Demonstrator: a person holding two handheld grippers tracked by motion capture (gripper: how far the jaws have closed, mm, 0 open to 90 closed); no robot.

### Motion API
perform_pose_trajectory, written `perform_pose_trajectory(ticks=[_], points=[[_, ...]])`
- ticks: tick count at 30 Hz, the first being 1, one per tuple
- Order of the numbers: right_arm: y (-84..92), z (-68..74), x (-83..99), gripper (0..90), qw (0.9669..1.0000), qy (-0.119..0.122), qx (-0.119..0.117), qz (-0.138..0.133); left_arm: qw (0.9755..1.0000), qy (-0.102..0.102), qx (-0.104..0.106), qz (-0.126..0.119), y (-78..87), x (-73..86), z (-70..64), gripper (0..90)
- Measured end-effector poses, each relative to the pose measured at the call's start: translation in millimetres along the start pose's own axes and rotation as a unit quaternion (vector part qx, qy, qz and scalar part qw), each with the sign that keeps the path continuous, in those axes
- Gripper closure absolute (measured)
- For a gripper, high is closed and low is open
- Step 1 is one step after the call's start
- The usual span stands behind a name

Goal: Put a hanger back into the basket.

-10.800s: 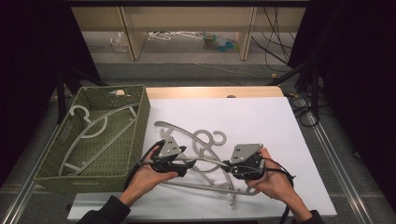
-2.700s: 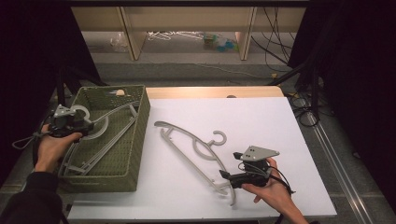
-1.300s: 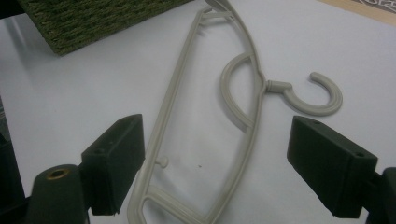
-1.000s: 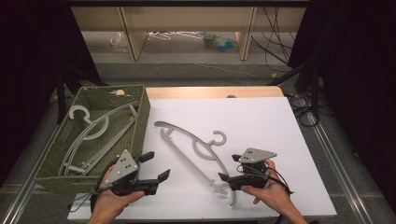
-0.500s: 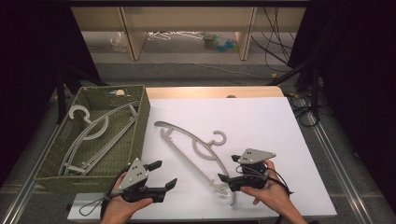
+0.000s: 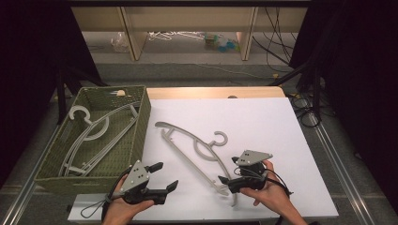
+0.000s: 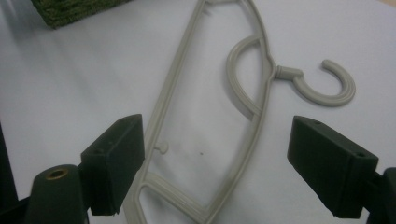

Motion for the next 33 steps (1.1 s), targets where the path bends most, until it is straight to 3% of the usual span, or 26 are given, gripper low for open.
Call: perform_pose_trajectory(ticks=[7, 11, 13, 18, 27, 28, 33], points=[[-20.2, -14.6, 7.5, 21.5, 0.9991, -0.016, 0.016, 0.037, 1.0000, 0.000, 0.001, 0.006, -2.0, 3.4, -0.2, 21.9], [-31.9, -19.2, 12.5, 27.2, 0.9975, -0.025, 0.010, 0.066, 1.0000, 0.001, 0.004, 0.003, -1.6, 2.6, -0.8, 22.0], [-38.5, -23.3, 16.0, 27.2, 0.9956, -0.027, 0.012, 0.088, 1.0000, 0.000, 0.004, 0.003, -1.6, 2.7, -0.7, 22.0], [-55.1, -30.9, 16.5, 31.4, 0.9938, -0.021, 0.018, 0.108, 1.0000, 0.003, 0.006, 0.007, -2.1, 3.8, -1.0, 22.0], [-63.7, -33.3, 16.9, 46.4, 0.9881, -0.044, 0.001, 0.147, 0.9999, 0.005, 0.006, 0.007, -2.2, 4.4, 0.1, 22.1], [-65.1, -34.7, 16.9, 47.8, 0.9889, -0.040, 0.005, 0.143, 0.9999, 0.005, 0.005, 0.009, -2.2, 5.1, 0.8, 22.1], [-65.1, -36.8, 16.7, 51.0, 0.9868, -0.020, 0.007, 0.161, 0.9999, 0.008, 0.005, 0.009, -3.0, 6.2, 1.5, 22.3]])
Point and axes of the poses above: each handheld gripper's, and its own axes: y roughly backward along the jaws, x roughly out of its underside, z roughly to its left, the point moved 10 cm from there along -y, roughly forward along the jaws, and after that the axes turned 2 degrees about -z, right-handed, at the moved point
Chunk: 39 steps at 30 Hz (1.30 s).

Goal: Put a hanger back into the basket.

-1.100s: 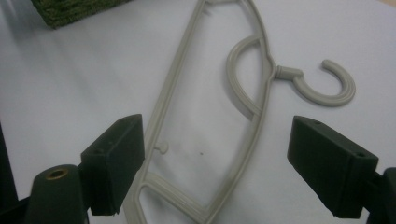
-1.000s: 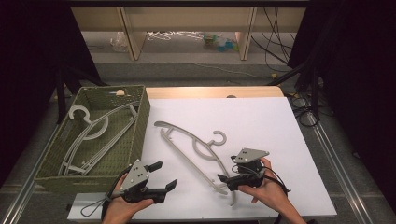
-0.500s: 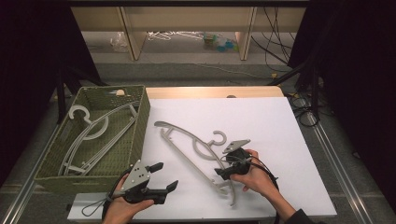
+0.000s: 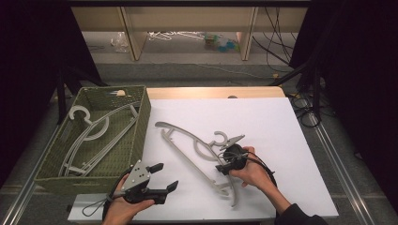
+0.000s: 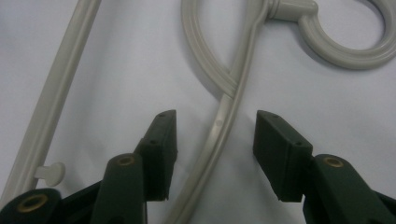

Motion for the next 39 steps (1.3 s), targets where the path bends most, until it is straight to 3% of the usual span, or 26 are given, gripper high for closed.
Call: perform_pose_trajectory(ticks=[2, 3, 15, 20, 27, 33, 39], points=[[-0.7, -1.6, -0.3, 51.9, 0.9999, 0.011, 0.006, 0.004, 1.0000, 0.000, 0.000, 0.000, 0.0, 0.0, -0.1, 22.3], [-0.3, 0.4, -0.1, 52.6, 0.9999, -0.003, 0.004, 0.011, 1.0000, 0.000, 0.000, 0.000, 0.0, 0.1, 0.0, 22.3], [-0.8, -6.8, -2.7, 65.4, 0.9987, -0.016, 0.005, 0.048, 1.0000, -0.002, -0.003, 0.001, 0.4, 0.6, 0.9, 22.9], [-0.4, -11.2, -2.7, 72.8, 0.9990, -0.012, 0.003, 0.044, 1.0000, -0.003, -0.004, 0.000, 1.2, 0.1, 1.4, 23.1], [0.7, -12.1, -1.9, 74.9, 0.9988, -0.018, -0.004, 0.045, 1.0000, -0.003, -0.004, -0.003, 1.8, -1.1, 1.9, 23.3], [6.2, -16.2, 3.4, 81.4, 0.9984, -0.008, -0.007, 0.055, 0.9999, -0.009, -0.005, -0.004, 1.8, -2.1, 3.1, 23.3], [9.5, -16.7, 6.2, 81.5, 0.9975, 0.029, -0.007, 0.065, 1.0000, -0.005, -0.004, -0.005, 1.8, -2.6, 2.4, 23.4]])
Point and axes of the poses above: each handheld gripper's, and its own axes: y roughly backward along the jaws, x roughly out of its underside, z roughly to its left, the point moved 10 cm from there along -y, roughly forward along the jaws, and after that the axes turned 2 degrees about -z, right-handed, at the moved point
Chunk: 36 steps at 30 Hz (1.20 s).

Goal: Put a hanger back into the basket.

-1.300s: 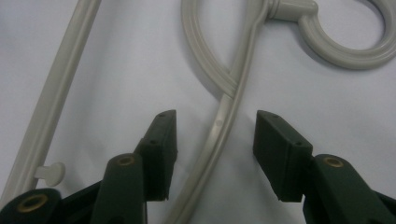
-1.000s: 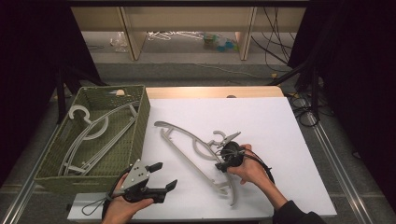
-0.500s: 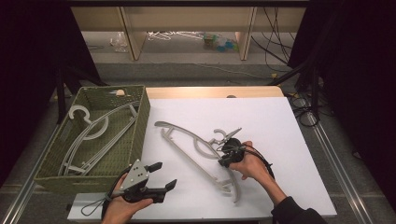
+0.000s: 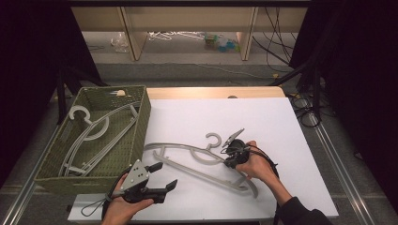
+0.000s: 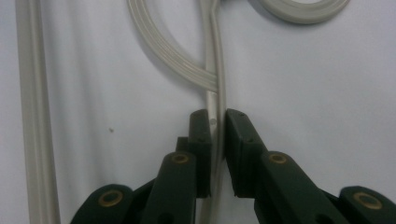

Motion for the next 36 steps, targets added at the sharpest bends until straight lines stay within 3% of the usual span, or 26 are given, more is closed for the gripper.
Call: perform_pose_trajectory(ticks=[8, 11, 21, 25, 26, 28, 30, 31, 33, 34, 35, 36], points=[[20.1, -1.3, -4.0, 81.6, 0.9978, 0.060, 0.023, -0.017, 0.9999, -0.012, 0.009, -0.004, -6.1, -11.9, -3.6, 23.9], [31.5, 0.7, -5.9, 81.5, 0.9959, 0.080, 0.033, -0.028, 0.9996, -0.025, 0.001, 0.010, -12.2, -17.5, -1.2, 24.2], [71.3, 13.5, -8.1, 81.7, 0.9879, 0.130, 0.065, -0.053, 0.9981, -0.029, -0.023, 0.049, -62.7, -34.8, 13.9, 27.0], [85.2, 18.9, -13.5, 81.8, 0.9830, 0.154, 0.079, -0.062, 0.9961, -0.036, -0.011, 0.080, -80.5, -31.1, 17.0, 28.7], [87.9, 21.5, -14.5, 81.9, 0.9821, 0.159, 0.079, -0.062, 0.9965, -0.029, -0.013, 0.077, -84.9, -31.1, 17.4, 28.9], [92.8, 25.2, -17.1, 82.0, 0.9788, 0.175, 0.085, -0.064, 0.9954, -0.041, -0.009, 0.086, -88.7, -29.8, 20.8, 29.9], [97.1, 29.1, -19.4, 82.2, 0.9766, 0.186, 0.084, -0.068, 0.9960, -0.029, -0.009, 0.084, -92.8, -29.5, 20.7, 31.9], [98.8, 29.8, -20.1, 82.3, 0.9746, 0.196, 0.086, -0.066, 0.9960, -0.033, -0.004, 0.083, -94.2, -29.8, 21.2, 31.9], [100.2, 35.2, -21.4, 82.4, 0.9748, 0.195, 0.085, -0.068, 0.9947, -0.043, 0.004, 0.093, -94.9, -28.0, 22.5, 33.6], [100.6, 36.2, -21.2, 82.4, 0.9740, 0.200, 0.084, -0.065, 0.9953, -0.033, 0.008, 0.091, -96.4, -27.9, 20.5, 35.2], [100.3, 36.2, -21.9, 82.4, 0.9726, 0.207, 0.083, -0.066, 0.9939, -0.048, 0.009, 0.099, -95.7, -26.4, 21.6, 36.5], [100.1, 37.0, -22.0, 82.4, 0.9728, 0.206, 0.084, -0.065, 0.9944, -0.045, 0.013, 0.095, -96.8, -27.0, 19.5, 38.3]])
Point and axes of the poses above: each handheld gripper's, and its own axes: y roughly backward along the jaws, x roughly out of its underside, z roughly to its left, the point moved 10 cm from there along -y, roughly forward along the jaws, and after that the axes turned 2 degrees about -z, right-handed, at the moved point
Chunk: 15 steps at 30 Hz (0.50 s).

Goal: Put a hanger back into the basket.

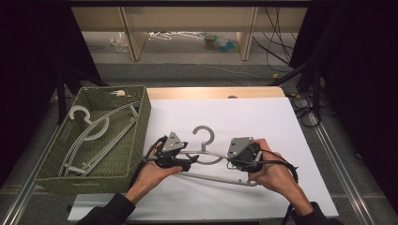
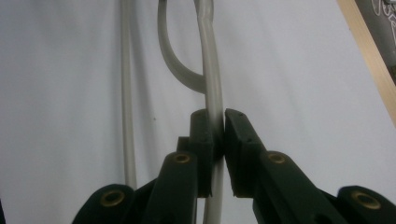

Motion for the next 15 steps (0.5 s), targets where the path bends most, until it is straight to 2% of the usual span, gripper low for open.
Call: perform_pose_trajectory(ticks=[1, 2, 4, 5, 7, 8, 9, 11, 13, 15], points=[[-0.2, 0.3, 0.0, 82.4, 1.0000, 0.001, 0.001, 0.001, 0.9999, -0.015, 0.002, 0.002, -0.3, 0.1, 0.4, 41.2], [-0.5, 0.5, 0.1, 82.4, 1.0000, 0.002, 0.001, 0.002, 0.9999, -0.014, 0.004, 0.000, -1.8, -0.8, -1.2, 44.0], [-0.9, 1.3, 0.1, 82.4, 1.0000, 0.005, -0.002, 0.002, 0.9990, -0.043, 0.008, 0.014, -1.3, -0.2, -1.8, 50.5], [-0.8, 1.7, -0.3, 82.4, 1.0000, 0.004, -0.002, 0.001, 0.9987, -0.049, 0.009, 0.008, -2.9, -1.8, -2.2, 53.2], [-0.6, 0.9, -1.1, 82.4, 1.0000, 0.008, 0.000, -0.003, 0.9971, -0.070, 0.018, 0.023, -2.7, -1.5, -3.4, 59.7], [-0.5, 1.4, -1.2, 82.4, 1.0000, 0.007, -0.001, -0.003, 0.9956, -0.088, 0.015, 0.030, -1.8, -1.7, -2.4, 61.6], [-0.8, 1.4, -1.2, 82.4, 1.0000, 0.006, -0.001, -0.004, 0.9950, -0.095, 0.021, 0.025, -2.4, -3.3, -5.4, 63.3], [-0.7, 1.0, -1.3, 82.3, 0.9999, 0.009, -0.005, -0.006, 0.9920, -0.119, 0.025, 0.035, -0.2, -4.0, -8.0, 66.9], [0.2, -0.3, -1.4, 82.0, 0.9999, 0.010, -0.003, -0.008, 0.9895, -0.136, 0.027, 0.041, 2.9, -4.9, -11.1, 70.1], [0.8, -3.3, -1.7, 80.8, 0.9998, 0.004, 0.004, -0.017, 0.9876, -0.146, 0.038, 0.043, 5.2, -5.8, -16.1, 73.3]])
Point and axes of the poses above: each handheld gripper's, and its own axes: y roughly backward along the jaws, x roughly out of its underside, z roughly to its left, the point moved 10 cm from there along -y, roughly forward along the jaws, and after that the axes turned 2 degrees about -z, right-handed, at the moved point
